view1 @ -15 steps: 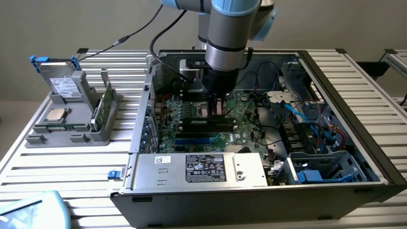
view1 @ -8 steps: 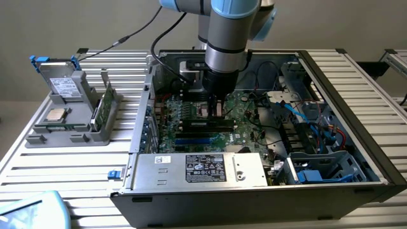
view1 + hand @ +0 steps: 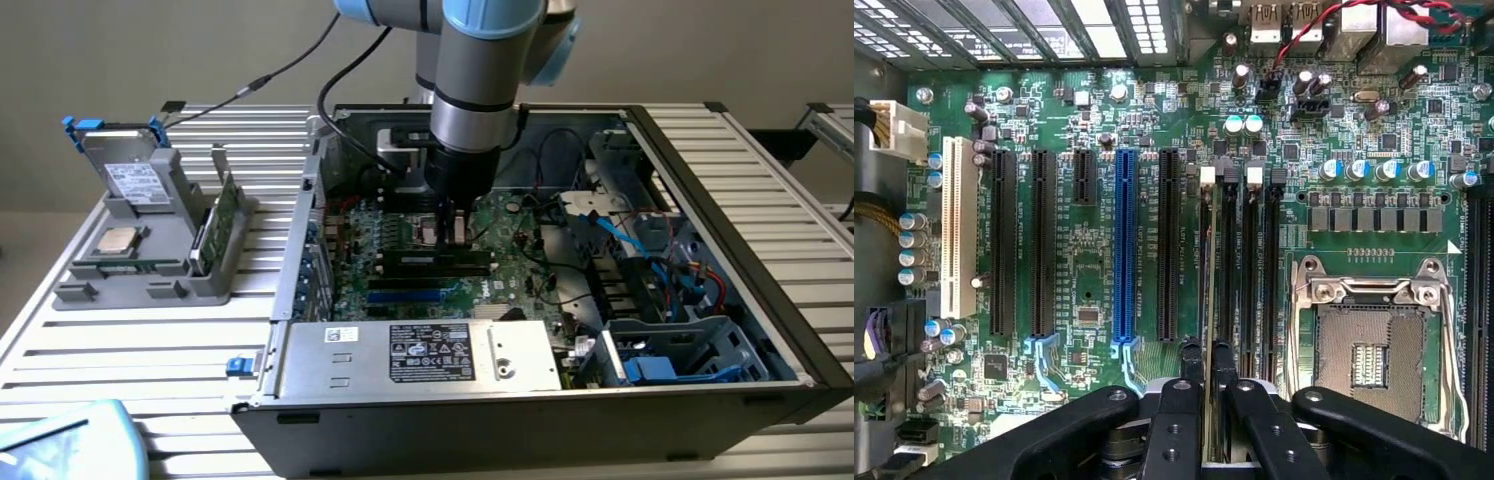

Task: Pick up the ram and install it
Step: 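Insert the ram into the slot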

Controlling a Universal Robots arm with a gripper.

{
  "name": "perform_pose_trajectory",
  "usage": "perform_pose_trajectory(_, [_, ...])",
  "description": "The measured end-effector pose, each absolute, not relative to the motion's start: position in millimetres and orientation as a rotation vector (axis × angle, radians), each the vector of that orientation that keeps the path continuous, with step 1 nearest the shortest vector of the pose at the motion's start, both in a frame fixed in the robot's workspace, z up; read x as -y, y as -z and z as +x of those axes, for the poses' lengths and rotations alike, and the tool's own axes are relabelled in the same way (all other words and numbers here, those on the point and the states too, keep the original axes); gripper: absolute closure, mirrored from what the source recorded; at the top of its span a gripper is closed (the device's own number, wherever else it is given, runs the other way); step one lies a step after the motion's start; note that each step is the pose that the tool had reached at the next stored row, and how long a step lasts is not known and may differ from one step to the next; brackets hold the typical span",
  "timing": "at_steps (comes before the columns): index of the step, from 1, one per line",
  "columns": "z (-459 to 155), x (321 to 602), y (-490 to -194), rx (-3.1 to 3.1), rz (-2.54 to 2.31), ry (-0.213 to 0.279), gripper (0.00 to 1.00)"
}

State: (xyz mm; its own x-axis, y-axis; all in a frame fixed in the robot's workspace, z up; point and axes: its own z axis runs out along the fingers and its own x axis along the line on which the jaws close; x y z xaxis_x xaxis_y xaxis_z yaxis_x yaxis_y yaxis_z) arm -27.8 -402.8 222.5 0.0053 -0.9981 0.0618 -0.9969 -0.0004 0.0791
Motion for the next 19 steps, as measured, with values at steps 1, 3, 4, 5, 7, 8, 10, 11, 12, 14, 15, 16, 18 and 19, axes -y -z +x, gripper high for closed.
perform_pose_trajectory(1, [-27.8,402.6,-222.5,2.147,2.155,0.018,0.85])
perform_pose_trajectory(3, [-27.9,402.6,-222.5,2.145,2.156,0.018,0.85])
perform_pose_trajectory(4, [-27.9,402.5,-222.5,2.144,2.157,0.018,0.85])
perform_pose_trajectory(5, [-27.9,402.4,-222.3,2.142,2.159,0.017,0.85])
perform_pose_trajectory(7, [-27.9,402.4,-221.9,2.132,2.168,0.017,0.85])
perform_pose_trajectory(8, [-27.9,402.4,-221.9,2.129,2.171,0.016,0.85])
perform_pose_trajectory(10, [-27.9,402.4,-221.7,2.127,2.173,0.016,0.85])
perform_pose_trajectory(11, [-27.9,402.4,-221.7,2.127,2.173,0.016,0.85])
perform_pose_trajectory(12, [-27.9,402.4,-221.6,2.126,2.173,0.015,0.85])
perform_pose_trajectory(14, [-27.9,402.4,-221.3,2.126,2.173,0.015,0.85])
perform_pose_trajectory(15, [-27.9,402.4,-221.1,2.126,2.173,0.014,0.85])
perform_pose_trajectory(16, [-27.9,402.4,-220.8,2.126,2.173,0.014,0.85])
perform_pose_trajectory(18, [-27.9,402.4,-220.3,2.125,2.172,0.013,0.85])
perform_pose_trajectory(19, [-27.9,402.4,-220.1,2.125,2.171,0.012,0.85])
